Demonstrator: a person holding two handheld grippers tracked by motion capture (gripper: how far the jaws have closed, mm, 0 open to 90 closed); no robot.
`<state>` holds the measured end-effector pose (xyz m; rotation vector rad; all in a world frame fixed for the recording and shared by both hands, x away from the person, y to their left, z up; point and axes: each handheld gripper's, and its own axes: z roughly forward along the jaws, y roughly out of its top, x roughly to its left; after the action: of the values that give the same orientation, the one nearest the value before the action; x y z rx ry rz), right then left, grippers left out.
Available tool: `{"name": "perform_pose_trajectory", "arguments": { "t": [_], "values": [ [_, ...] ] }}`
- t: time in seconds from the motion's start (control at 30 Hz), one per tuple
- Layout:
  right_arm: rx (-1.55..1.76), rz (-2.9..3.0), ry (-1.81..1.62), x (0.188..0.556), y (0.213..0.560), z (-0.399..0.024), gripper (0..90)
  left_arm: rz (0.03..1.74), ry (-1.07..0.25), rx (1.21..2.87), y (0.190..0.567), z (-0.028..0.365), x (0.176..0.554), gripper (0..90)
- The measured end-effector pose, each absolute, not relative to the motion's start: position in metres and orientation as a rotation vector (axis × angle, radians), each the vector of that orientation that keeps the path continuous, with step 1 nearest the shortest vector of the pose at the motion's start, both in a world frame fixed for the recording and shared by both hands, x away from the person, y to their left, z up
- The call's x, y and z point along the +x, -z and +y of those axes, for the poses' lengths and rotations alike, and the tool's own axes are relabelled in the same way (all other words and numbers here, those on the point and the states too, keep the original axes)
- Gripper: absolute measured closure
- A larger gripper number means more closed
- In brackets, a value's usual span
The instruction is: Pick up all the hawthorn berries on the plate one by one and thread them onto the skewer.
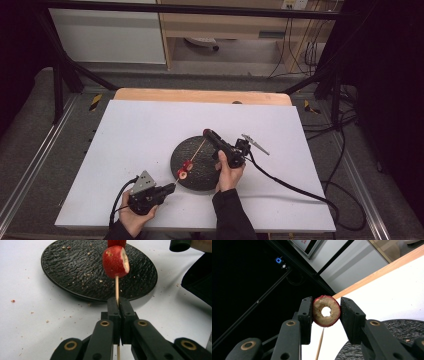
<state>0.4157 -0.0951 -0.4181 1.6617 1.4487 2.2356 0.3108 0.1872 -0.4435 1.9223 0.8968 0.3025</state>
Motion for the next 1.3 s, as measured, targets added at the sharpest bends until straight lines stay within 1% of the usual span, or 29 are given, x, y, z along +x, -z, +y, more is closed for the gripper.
{"name": "perform_pose_trajectory", "arguments": {
  "t": [0.47, 0.9, 1.17, 1.3],
  "values": [
    [1.668, 1.426, -2.261, 0.413, 0.421, -0.093, 63.7, 0.924, -0.295, 1.890, 0.443, 0.180, 0.311, 88.5],
    [1.675, 1.365, -2.301, 0.411, 0.423, -0.090, 63.8, 1.003, -0.273, 1.803, 0.441, 0.161, 0.311, 88.6],
    [1.659, 1.344, -2.297, 0.409, 0.420, -0.091, 63.9, 1.007, -0.276, 1.817, 0.441, 0.150, 0.313, 88.7],
    [1.635, 1.413, -2.249, 0.410, 0.419, -0.093, 63.7, 1.003, -0.290, 1.833, 0.440, 0.158, 0.313, 88.8]
  ]
}}
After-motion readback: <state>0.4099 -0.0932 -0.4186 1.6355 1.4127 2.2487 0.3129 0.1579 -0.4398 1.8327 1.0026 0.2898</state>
